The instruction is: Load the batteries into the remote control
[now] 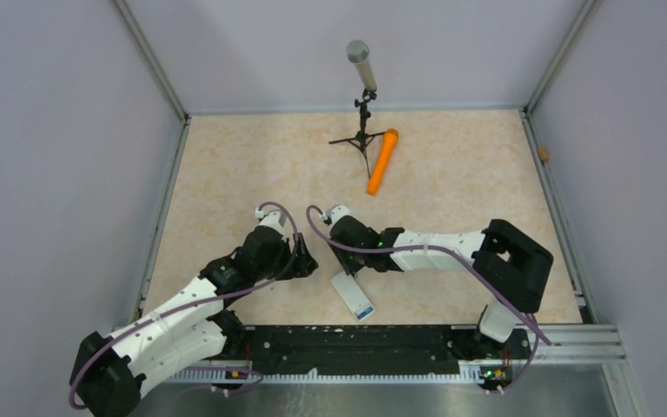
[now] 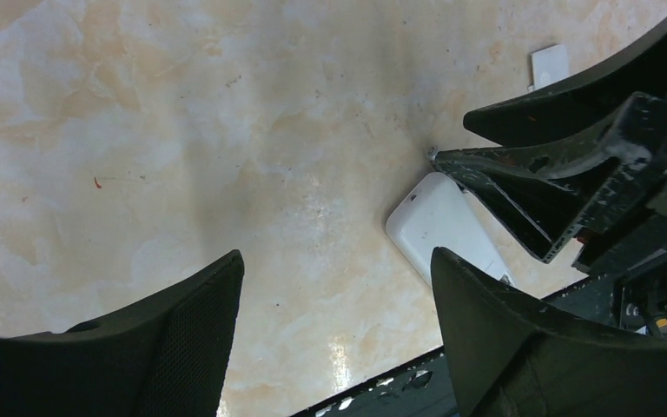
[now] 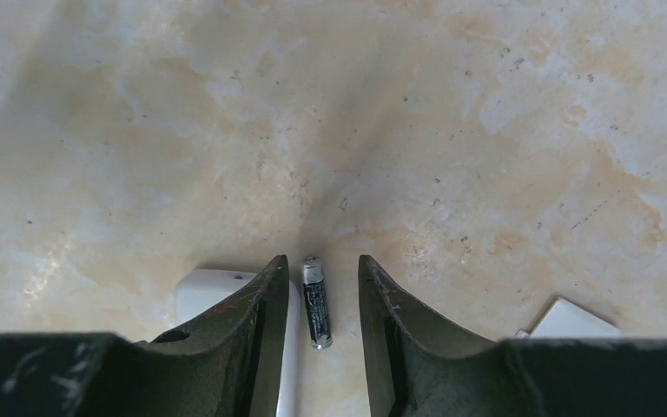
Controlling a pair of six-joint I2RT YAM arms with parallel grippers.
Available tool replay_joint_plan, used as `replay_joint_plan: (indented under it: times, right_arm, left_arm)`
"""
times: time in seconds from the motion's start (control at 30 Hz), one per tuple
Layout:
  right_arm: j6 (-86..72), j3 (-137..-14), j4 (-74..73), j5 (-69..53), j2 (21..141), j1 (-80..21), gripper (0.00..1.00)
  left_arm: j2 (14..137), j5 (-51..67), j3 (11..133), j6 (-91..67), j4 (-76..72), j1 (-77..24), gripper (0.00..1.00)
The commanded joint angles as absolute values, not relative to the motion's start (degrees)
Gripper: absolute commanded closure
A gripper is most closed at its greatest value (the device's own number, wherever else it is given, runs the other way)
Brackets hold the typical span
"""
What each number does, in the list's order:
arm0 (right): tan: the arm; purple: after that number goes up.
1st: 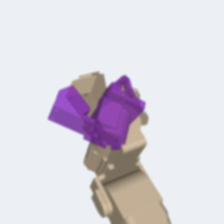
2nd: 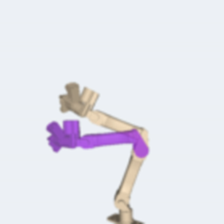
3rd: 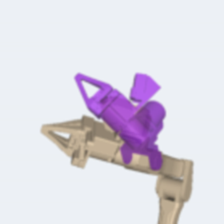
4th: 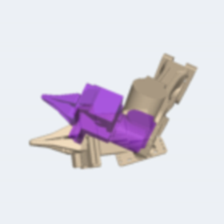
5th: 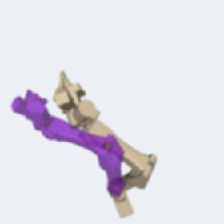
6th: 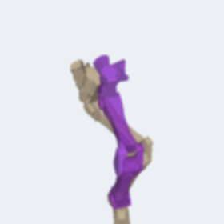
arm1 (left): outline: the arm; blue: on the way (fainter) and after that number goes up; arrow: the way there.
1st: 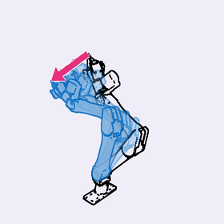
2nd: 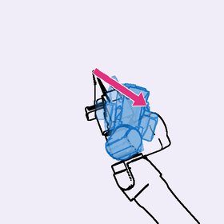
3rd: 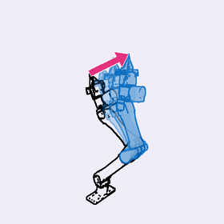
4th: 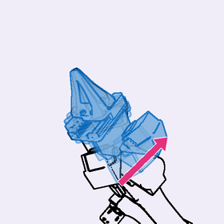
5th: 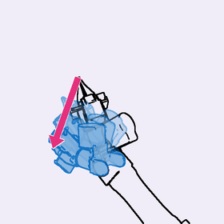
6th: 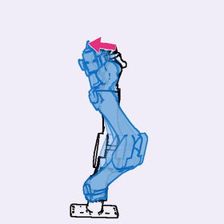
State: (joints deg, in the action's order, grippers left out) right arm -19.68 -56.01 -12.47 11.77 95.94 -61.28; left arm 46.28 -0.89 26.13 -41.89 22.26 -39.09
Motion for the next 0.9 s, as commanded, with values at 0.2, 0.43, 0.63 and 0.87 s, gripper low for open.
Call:
replay_joint_plan:
  times: [0.2, 0.43, 0.63, 0.87]
  right_arm:
    - [-17.3, -58.8, -13.1, 6.9, 99.8, -60.4, 0.61]
    - [-16.4, -58.8, -16.1, 8.2, 100.6, -60.3, 0.61]
    - [-16.7, -57.3, -17.5, 9.5, 100.1, -60.3, 0.7]
    - [-18.5, -55.5, -19.2, 14.2, 98.7, -60.3, 0.81]
  left_arm:
    - [47.6, -0.3, 26.5, -41.0, 19.2, -38.5, 0.2]
    - [47.6, -0.3, 26.5, -41.1, 19.2, -38.3, 0.2]
    - [47.9, 0.5, 26.4, -41.4, 18.7, -38.2, 0.2]
    - [48.1, 1.8, 26.2, -41.7, 18.1, -38.1, 0.2]
